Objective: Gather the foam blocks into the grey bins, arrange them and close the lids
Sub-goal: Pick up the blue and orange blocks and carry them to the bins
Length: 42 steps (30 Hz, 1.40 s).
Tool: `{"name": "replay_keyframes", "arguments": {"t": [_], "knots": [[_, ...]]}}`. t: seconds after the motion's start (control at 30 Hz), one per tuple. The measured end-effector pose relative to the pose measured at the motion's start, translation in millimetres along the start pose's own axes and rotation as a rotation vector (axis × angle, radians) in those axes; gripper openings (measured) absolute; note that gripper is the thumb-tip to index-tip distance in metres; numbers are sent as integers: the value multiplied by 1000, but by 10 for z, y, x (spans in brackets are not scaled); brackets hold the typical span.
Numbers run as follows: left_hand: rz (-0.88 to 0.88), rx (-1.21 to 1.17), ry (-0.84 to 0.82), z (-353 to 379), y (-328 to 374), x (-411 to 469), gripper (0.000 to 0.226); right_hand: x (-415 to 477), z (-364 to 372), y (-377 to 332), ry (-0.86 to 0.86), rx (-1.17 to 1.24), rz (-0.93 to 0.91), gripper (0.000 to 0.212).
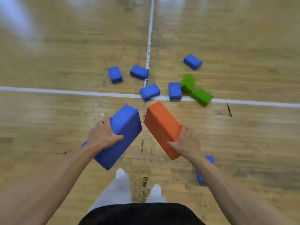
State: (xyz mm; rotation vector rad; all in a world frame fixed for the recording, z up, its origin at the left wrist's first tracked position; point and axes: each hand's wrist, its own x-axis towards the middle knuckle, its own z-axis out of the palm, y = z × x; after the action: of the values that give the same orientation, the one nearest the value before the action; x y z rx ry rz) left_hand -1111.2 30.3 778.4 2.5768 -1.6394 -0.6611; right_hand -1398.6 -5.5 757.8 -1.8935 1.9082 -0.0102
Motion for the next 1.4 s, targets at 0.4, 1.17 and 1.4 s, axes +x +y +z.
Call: {"name": "replay_keyframes", "arguments": {"t": [0.4, 1.17, 1.4], "knots": [[-784, -433, 295, -202, -2932, -1391, 82, -511, 950, -2778, -179, -117, -699, 86], [-1579, -836, 598, -163, -7632, -3733, 81, -3325, 4186, -7939, -522, -358, -1347, 84], [-1632, -807, 629, -924, -9238, -3495, 87, -3670, 4871, -9697, -548, -372, -1440, 88]]}}
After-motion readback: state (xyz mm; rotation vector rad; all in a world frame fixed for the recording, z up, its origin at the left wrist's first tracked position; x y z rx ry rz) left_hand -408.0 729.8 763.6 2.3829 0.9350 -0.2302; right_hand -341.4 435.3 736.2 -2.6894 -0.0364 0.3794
